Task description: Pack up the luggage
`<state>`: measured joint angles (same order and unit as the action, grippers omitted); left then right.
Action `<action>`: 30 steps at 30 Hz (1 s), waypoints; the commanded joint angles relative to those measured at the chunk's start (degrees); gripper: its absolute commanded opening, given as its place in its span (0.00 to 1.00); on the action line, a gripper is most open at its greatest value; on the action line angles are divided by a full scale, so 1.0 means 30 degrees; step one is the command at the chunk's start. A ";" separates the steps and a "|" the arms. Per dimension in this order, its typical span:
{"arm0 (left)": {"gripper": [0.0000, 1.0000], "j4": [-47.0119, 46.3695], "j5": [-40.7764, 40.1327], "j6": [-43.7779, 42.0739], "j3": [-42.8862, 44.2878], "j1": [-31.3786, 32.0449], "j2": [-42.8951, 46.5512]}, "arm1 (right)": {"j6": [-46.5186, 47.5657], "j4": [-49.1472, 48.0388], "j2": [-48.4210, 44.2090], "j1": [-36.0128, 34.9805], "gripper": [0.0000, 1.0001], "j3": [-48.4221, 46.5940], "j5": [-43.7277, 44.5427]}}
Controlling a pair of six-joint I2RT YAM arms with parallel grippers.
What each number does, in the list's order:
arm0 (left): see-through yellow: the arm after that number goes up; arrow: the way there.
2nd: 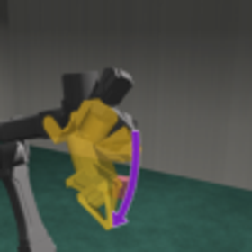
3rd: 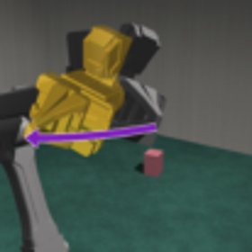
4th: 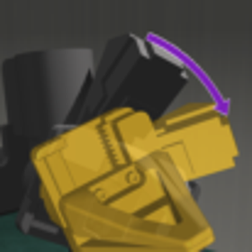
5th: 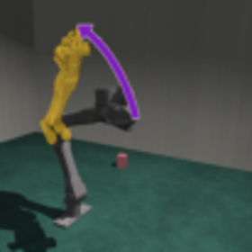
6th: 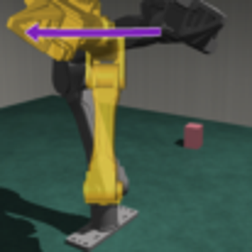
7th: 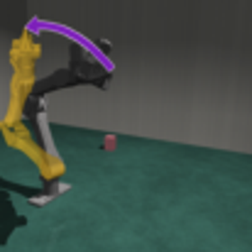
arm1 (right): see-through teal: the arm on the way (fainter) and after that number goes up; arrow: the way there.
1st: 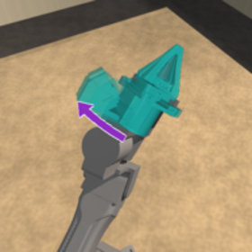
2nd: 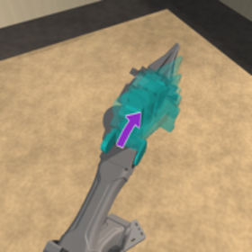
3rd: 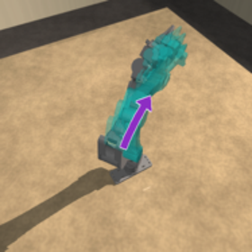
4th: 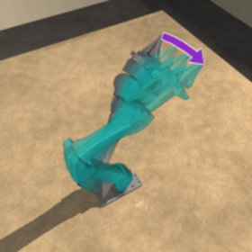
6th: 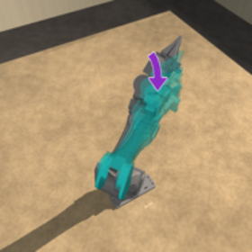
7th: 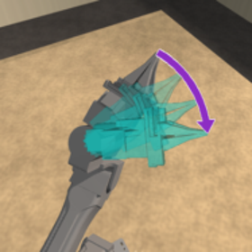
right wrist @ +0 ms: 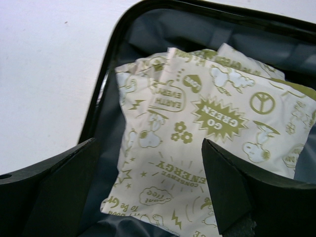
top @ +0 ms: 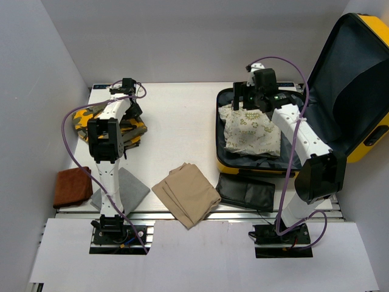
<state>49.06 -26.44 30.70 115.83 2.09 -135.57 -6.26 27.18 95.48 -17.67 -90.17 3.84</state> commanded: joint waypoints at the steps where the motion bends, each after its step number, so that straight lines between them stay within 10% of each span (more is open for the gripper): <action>1: 0.98 0.0144 0.0403 0.0929 -0.0515 0.0007 0.1216 | 0.0944 0.0080 -0.0041 -0.0524 0.89 -0.0588 -0.0020; 16: 0.98 -0.5191 0.7990 0.1544 -0.8028 0.7033 0.3471 | 0.0242 -0.0535 -0.0158 -0.1814 0.89 -0.0412 0.0129; 30: 0.98 -0.1305 0.3900 0.2184 -0.6618 0.7830 0.9559 | -0.1985 0.0020 0.4348 -0.4742 0.89 -0.4330 0.0538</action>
<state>39.33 -8.21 34.87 95.77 27.86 -118.19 -10.35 27.42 105.36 -29.47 -97.21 4.78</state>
